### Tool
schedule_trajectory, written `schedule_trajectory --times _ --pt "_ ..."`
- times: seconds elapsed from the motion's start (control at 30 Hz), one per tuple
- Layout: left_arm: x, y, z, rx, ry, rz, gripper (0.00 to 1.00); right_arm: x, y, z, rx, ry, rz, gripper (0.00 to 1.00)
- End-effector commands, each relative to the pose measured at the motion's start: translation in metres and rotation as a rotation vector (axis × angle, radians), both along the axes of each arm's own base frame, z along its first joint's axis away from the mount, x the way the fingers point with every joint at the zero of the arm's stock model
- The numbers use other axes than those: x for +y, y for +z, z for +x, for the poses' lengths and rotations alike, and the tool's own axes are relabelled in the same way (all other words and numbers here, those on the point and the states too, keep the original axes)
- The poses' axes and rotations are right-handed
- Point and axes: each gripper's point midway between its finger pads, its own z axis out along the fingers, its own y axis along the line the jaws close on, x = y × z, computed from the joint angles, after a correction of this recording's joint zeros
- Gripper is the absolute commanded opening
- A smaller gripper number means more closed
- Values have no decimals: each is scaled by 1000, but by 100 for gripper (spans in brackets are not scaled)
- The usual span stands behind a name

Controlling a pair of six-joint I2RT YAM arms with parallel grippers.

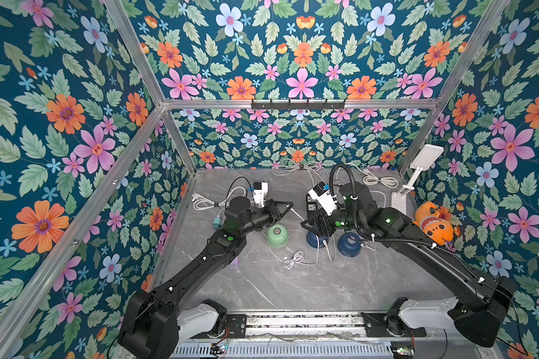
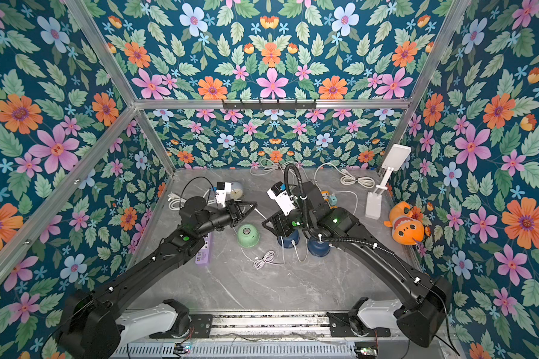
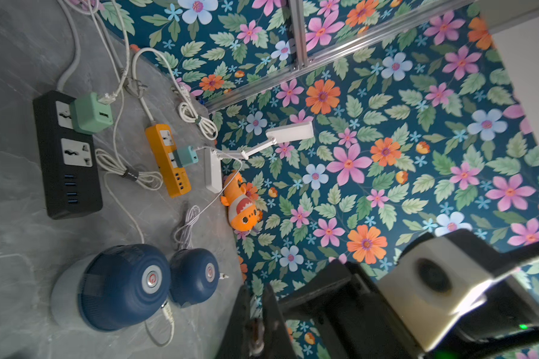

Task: Charge the cordless meat grinders
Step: Pick up the charging cable from the center of the board.

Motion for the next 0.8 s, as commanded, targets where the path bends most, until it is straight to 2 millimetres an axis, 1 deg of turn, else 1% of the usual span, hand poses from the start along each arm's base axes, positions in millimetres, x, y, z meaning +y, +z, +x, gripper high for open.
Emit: schedule_trajectory --times 0.0,0.07,0.2,0.33,0.43,0.57,0.77 --pt "-5 -7 -8 -34 -62 49 0 -4 -11 -4 35 16 -67 61" --pt "-6 -6 -9 -39 -75 58 0 -1 -12 -5 52 29 -67 59" --pt "-5 -4 -11 -48 -82 84 0 9 -14 -4 70 53 -79 50" --pt "-5 -1 -14 -51 -94 78 0 20 -18 -1 54 56 -118 48" --pt "-4 -1 -17 -52 -100 80 0 25 -20 5 47 43 -136 47" --pt "-3 -1 -21 -50 -102 81 0 25 -21 15 41 7 -157 44" --pt "-2 -1 -24 -45 -107 76 0 33 -21 15 40 23 -159 36"
